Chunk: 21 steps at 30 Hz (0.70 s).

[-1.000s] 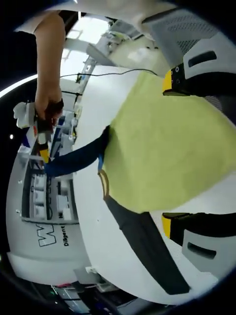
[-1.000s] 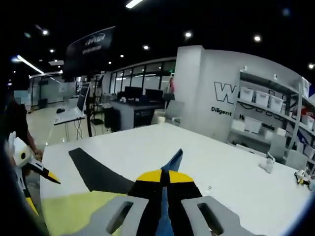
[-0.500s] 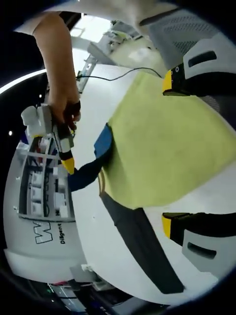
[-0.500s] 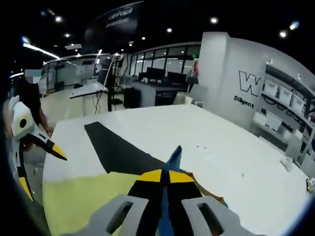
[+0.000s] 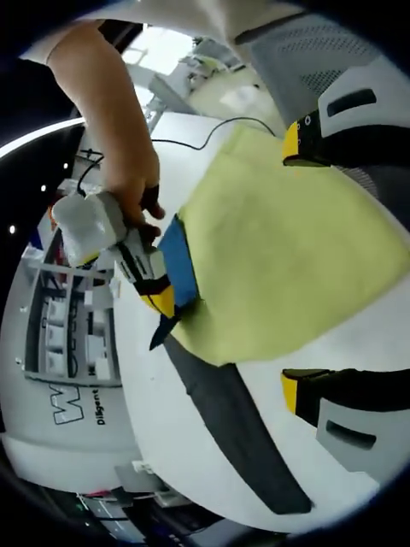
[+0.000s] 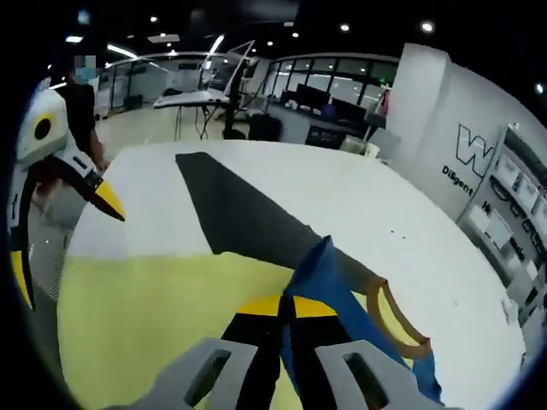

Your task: Fold the garment on the visible template until the final outline fits inside the template.

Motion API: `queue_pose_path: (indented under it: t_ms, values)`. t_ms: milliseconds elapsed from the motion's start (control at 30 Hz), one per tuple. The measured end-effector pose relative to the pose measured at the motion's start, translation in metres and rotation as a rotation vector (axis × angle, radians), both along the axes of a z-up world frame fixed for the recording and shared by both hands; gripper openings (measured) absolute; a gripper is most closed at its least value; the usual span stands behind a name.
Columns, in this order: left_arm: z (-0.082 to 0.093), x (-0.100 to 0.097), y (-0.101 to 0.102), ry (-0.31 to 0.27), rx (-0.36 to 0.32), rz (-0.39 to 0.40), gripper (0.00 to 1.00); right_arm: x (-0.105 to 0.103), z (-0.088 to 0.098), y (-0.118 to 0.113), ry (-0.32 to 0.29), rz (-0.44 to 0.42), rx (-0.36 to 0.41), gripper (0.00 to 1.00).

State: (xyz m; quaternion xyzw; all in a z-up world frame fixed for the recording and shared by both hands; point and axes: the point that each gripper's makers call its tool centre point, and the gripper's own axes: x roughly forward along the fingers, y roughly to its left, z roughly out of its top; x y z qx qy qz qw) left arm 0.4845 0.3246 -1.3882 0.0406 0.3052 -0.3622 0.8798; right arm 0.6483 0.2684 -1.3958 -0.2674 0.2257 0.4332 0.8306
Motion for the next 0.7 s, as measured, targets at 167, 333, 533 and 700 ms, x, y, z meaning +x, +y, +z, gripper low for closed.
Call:
queue_pose_path:
  t_ms: [167,333,533,700]
  values:
    - [-0.003,-0.002,0.001,0.011,0.001,0.004,0.99,-0.006,-0.015,0.010,-0.018,0.069,-0.090,0.00]
    - [-0.004,-0.001,0.003,0.015,-0.002,0.014,0.99,-0.007,-0.026,0.019,-0.021,0.109,-0.136,0.00]
    - [-0.004,0.001,0.004,0.019,-0.003,0.024,0.99,-0.010,-0.036,0.026,-0.017,0.159,-0.164,0.00]
    - [-0.007,0.002,0.007,0.029,0.000,0.034,0.98,-0.021,-0.036,0.037,0.021,0.184,-0.101,0.11]
